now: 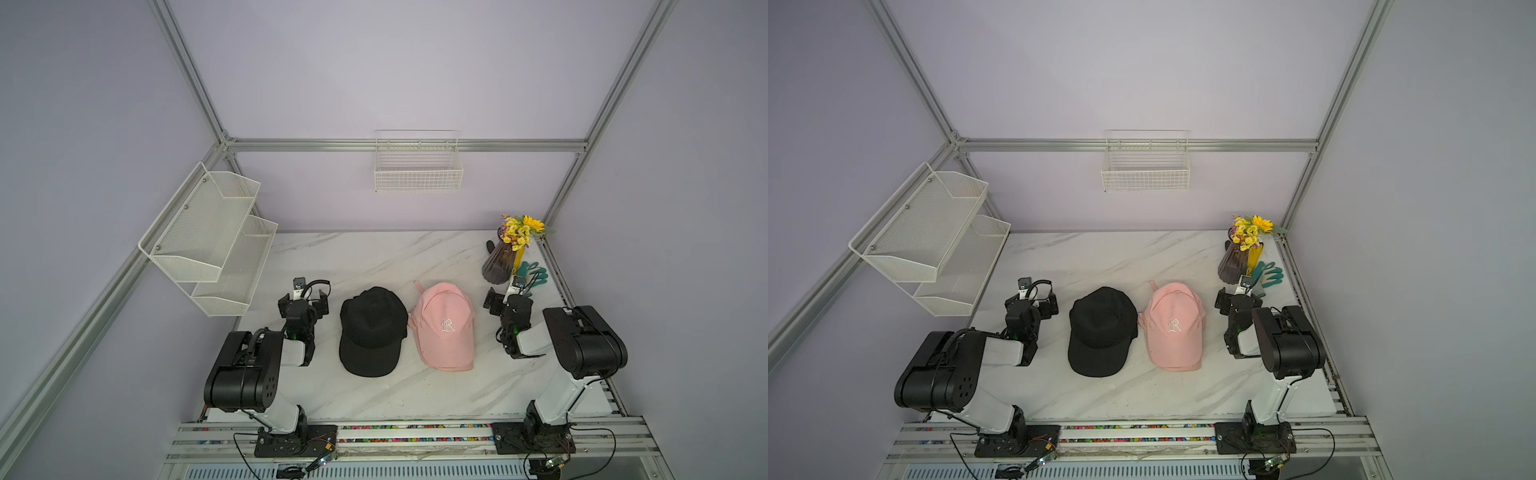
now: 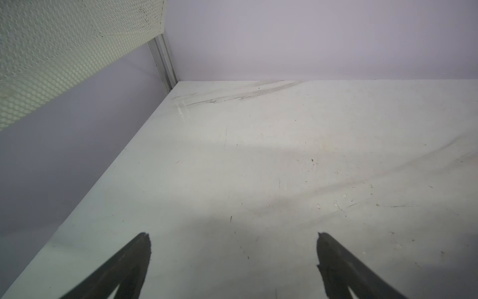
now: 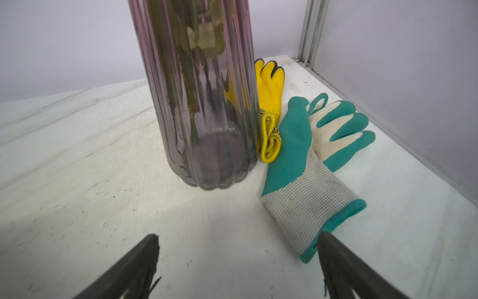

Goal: Stack the baseball caps by color
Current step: Reset both arms

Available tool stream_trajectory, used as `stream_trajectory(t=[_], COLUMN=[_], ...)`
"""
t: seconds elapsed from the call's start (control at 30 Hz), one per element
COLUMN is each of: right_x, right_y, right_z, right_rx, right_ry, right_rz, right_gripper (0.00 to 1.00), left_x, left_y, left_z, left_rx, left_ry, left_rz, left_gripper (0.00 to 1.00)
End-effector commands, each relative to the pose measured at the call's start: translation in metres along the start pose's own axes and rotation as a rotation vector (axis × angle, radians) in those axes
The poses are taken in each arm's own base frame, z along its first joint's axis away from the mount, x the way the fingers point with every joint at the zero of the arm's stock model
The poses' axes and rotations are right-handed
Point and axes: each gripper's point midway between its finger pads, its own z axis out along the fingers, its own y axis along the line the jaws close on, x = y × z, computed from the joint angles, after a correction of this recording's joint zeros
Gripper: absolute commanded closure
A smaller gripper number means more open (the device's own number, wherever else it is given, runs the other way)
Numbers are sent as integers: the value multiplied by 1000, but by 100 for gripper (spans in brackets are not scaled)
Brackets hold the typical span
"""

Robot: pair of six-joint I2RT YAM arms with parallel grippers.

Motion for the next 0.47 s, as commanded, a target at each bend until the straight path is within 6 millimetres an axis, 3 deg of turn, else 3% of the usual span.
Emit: stream_trajectory(t=[0.0,0.43], right_x=[-12,-13], right_y=[1,3], right_z=[1,0], right_rx=[-8,16], right_ry=[-38,-43], right_rz=[1,-22], right_gripper=[3,3], left_x=[-14,-13], left_y=[1,1], left_z=[0,0], left_rx=[6,6], left_ry=[-44,-42], left_rz=[-24,-25], left_gripper=[0,0])
